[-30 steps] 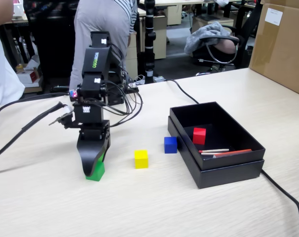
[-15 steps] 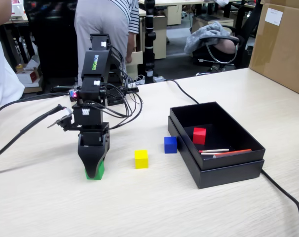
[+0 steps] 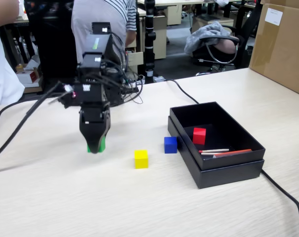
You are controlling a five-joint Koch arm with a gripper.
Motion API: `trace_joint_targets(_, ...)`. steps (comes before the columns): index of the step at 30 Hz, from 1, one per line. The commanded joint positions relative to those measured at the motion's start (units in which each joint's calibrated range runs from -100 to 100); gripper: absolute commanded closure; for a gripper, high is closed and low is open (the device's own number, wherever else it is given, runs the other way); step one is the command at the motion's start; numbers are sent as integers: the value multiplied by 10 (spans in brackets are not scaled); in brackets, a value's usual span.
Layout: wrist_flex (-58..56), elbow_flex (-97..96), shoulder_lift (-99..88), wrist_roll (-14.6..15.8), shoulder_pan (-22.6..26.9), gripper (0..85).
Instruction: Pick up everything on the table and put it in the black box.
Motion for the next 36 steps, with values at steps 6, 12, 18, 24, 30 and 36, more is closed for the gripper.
trace_joint_targets(6,-10,-34,-321,0,83,779)
trace_joint_targets(12,-10,-21,-321,17,168,778)
trace_joint_targets(18,-10,100,-116,30,235,777)
trace_joint_targets(24,-10,221,68,36,249,777)
trace_joint_targets(30,-18,300,197,41,262,778)
trace_joint_targets(36,-18,338,254,49,284,777)
